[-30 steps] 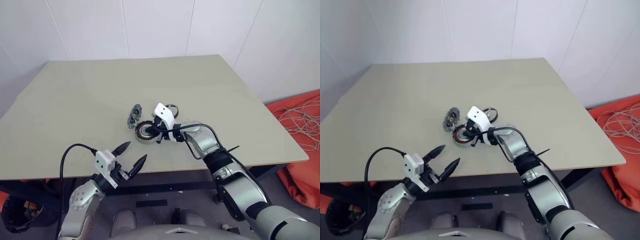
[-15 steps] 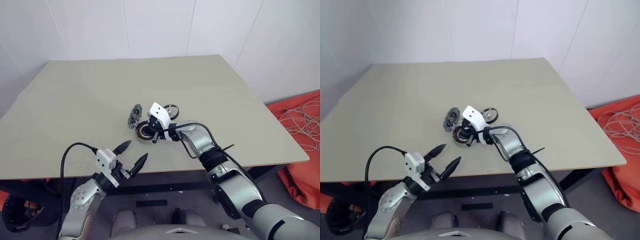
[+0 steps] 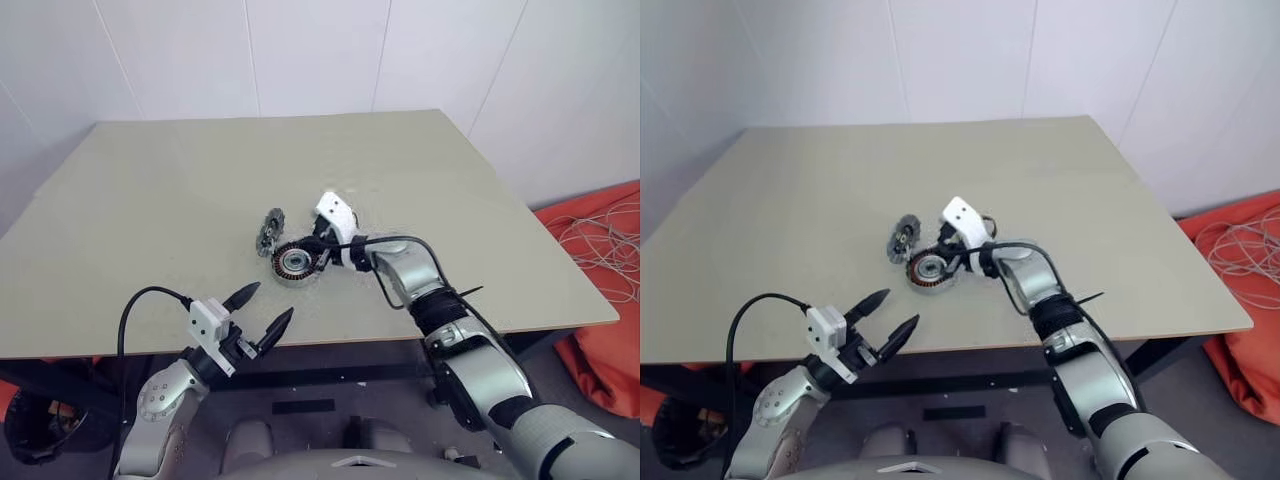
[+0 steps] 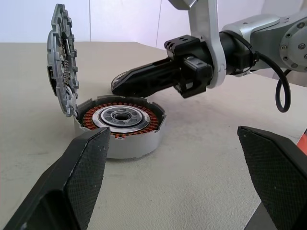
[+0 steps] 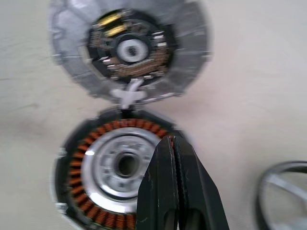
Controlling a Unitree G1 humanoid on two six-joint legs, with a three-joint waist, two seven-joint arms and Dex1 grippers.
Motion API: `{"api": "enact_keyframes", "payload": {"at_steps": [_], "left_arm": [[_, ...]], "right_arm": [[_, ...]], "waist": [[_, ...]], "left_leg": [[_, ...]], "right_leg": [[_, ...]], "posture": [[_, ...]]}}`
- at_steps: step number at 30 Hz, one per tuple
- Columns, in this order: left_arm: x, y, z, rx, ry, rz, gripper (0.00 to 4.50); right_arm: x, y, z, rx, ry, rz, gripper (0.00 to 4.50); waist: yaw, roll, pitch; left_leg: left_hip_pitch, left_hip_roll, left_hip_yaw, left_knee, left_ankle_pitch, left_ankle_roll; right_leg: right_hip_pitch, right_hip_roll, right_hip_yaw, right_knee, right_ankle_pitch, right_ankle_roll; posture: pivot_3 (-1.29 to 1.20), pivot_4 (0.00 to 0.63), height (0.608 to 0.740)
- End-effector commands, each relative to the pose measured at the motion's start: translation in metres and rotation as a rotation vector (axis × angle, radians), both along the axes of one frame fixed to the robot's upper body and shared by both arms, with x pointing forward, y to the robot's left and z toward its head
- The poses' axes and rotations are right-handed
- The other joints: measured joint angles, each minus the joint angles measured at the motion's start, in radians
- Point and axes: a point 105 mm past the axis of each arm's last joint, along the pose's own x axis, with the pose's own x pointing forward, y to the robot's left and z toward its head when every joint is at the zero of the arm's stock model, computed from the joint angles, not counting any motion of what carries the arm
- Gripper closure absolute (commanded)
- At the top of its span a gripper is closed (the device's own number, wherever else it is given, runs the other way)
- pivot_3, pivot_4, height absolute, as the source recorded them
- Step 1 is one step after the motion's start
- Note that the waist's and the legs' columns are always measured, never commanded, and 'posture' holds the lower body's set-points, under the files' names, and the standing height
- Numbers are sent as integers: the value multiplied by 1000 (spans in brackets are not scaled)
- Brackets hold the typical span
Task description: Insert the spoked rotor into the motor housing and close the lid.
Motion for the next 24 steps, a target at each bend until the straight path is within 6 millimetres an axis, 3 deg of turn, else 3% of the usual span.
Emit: {"api": "enact_keyframes", "payload": {"at_steps": [1,4,14,15,24], "left_arm": [[3,-3,13,-12,-48,-5,0],[4,-5,14,-15,-48,-6,0],[3,-8,18,-10,-52,-14,0],[2,-8,19,-10,-52,-14,0],[-1,-8,21,-10,-50,-13,0]], "right_arm": [[14,-8,33,56,-90,-44,4299],[20,-18,37,53,-106,-86,3592],[33,-49,38,36,-105,-195,191],[35,-52,37,32,-103,-207,22],[47,-79,29,65,25,-412,22]], "waist": [[0,0,0],[0,0,0],[0,0,0],[0,0,0],[0,2,1]], "left_leg": [[0,0,0,0,0,0],[0,0,0,0,0,0],[0,0,0,0,0,0],[0,0,1,0,0,0],[-1,0,1,0,0,0]], "right_leg": [[0,0,0,0,0,0],[0,0,0,0,1,-1],[0,0,0,0,1,-1],[-1,0,0,0,1,-1],[-1,0,0,0,1,-2]], "posture": [[0,0,740],[0,0,740],[0,0,740],[0,0,740],[0,0,740]]}}
